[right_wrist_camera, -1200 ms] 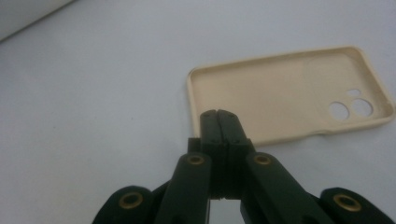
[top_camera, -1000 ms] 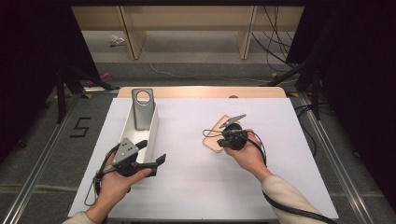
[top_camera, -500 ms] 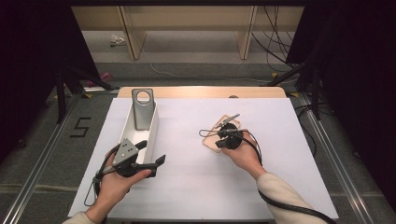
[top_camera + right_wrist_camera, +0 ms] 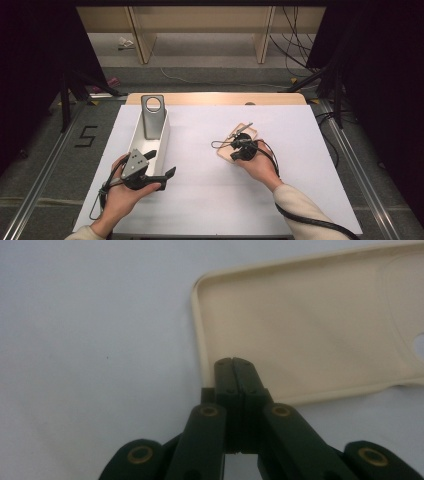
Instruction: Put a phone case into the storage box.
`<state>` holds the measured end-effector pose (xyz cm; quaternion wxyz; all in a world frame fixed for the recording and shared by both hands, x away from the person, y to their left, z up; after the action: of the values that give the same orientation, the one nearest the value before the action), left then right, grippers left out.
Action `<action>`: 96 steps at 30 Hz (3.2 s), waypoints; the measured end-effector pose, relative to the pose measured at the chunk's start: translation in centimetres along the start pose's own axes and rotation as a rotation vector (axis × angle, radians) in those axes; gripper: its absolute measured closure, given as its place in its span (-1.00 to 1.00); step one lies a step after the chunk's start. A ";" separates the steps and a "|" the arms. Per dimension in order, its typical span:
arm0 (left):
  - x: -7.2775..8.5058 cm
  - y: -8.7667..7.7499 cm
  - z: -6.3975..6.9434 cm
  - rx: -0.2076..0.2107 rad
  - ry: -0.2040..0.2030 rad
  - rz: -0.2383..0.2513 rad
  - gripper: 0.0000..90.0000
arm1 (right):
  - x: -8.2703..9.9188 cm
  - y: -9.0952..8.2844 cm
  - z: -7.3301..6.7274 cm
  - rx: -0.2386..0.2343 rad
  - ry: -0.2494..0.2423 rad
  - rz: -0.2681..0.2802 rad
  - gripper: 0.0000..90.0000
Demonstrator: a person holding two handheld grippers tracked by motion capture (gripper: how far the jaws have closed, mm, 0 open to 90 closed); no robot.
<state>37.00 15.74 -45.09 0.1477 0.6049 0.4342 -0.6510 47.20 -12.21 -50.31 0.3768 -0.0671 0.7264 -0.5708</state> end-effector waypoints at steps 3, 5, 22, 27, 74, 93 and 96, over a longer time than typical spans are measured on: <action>0.1 0.0 -0.1 -0.001 -0.001 -0.003 -0.68 | 0.1 0.0 0.1 0.002 -0.003 -0.011 1.00; 0.1 0.0 -0.1 -0.001 -0.001 -0.002 -0.67 | 0.1 0.0 0.1 0.006 -0.005 -0.017 1.00; 0.2 0.0 -0.1 -0.003 0.009 -0.006 -0.67 | 1.8 -1.4 1.8 0.044 -0.024 -0.110 1.00; 0.2 0.1 -0.1 -0.004 0.006 -0.008 -0.67 | 2.4 -2.0 2.7 0.060 -0.021 -0.144 1.00; 0.3 0.1 0.1 0.000 0.017 -0.011 -0.67 | 3.1 -4.1 1.9 0.110 -0.499 -0.167 -0.15; 0.3 0.1 0.0 0.001 0.020 -0.012 -0.67 | 3.1 -3.4 1.9 0.184 -0.601 -0.236 -0.09; 0.3 0.1 0.0 0.001 0.019 -0.011 -0.67 | 3.1 -3.3 1.9 0.188 -0.613 -0.247 -0.09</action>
<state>37.01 15.74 -45.41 0.1394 0.6088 0.4385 -0.6462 45.10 -16.48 -49.01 0.5103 -0.2878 0.5101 -0.6298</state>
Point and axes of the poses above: each handheld gripper's, and its own axes: y roughly forward along the jaws, x roughly out of its underside, z roughly to its right, the point moved 5 cm from there along y, roughly forward along the jaws, and after that the axes turned 6 degrees about y, right-handed, at the moved point
